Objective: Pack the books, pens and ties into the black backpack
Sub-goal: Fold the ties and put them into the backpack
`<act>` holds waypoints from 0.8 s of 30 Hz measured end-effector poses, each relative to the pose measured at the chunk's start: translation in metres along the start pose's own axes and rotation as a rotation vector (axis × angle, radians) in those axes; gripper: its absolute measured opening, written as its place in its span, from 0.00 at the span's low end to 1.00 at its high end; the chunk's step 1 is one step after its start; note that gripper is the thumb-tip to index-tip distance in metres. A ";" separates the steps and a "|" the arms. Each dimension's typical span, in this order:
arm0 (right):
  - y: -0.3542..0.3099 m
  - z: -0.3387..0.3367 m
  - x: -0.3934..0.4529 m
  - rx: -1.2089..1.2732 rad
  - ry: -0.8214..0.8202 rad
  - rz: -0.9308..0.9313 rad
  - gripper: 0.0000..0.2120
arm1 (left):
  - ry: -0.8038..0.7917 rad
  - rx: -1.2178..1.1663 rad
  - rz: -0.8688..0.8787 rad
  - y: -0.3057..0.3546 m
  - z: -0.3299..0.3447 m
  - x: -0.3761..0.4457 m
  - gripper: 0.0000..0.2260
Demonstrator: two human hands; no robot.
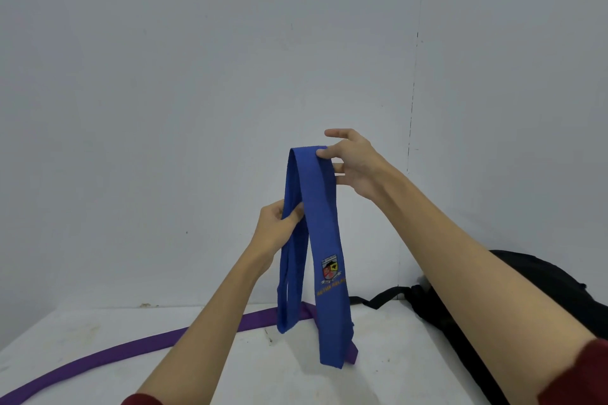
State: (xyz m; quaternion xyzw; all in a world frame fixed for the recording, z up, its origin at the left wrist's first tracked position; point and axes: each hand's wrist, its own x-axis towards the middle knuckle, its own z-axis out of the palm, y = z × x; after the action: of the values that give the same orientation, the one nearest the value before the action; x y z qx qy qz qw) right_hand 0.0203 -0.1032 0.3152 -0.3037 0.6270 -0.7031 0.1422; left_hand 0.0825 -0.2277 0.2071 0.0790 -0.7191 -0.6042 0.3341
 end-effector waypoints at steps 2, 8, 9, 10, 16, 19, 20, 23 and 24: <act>0.001 0.002 0.001 0.012 -0.012 -0.017 0.20 | -0.038 -0.036 -0.032 -0.002 0.001 -0.002 0.07; 0.003 0.004 0.004 0.064 0.031 -0.052 0.20 | 0.354 -0.011 0.286 0.001 0.009 -0.009 0.05; 0.003 0.005 0.004 0.079 0.037 -0.060 0.21 | 0.343 -0.070 0.308 0.003 0.009 -0.012 0.01; 0.004 0.005 0.004 0.091 0.045 -0.067 0.21 | 0.295 -0.123 0.303 0.004 0.010 -0.015 0.03; 0.004 0.007 0.005 0.159 0.092 -0.093 0.21 | -0.069 -0.150 0.075 -0.008 0.009 -0.028 0.06; 0.002 0.008 0.005 0.163 0.101 -0.098 0.22 | -0.164 -0.090 -0.004 -0.014 0.009 -0.030 0.06; 0.002 0.008 0.005 0.161 0.104 -0.097 0.22 | -0.169 -0.068 -0.015 -0.015 0.010 -0.031 0.05; 0.002 0.008 0.005 0.157 0.105 -0.095 0.22 | -0.113 -0.066 -0.028 -0.017 0.011 -0.031 0.02; 0.002 0.008 0.004 0.157 0.104 -0.097 0.22 | -0.086 -0.068 -0.025 -0.017 0.011 -0.030 0.03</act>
State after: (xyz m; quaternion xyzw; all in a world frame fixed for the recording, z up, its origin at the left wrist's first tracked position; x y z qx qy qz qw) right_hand 0.0212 -0.1125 0.3143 -0.2847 0.5612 -0.7709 0.0984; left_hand 0.0941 -0.2073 0.1792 0.0506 -0.7108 -0.6351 0.2981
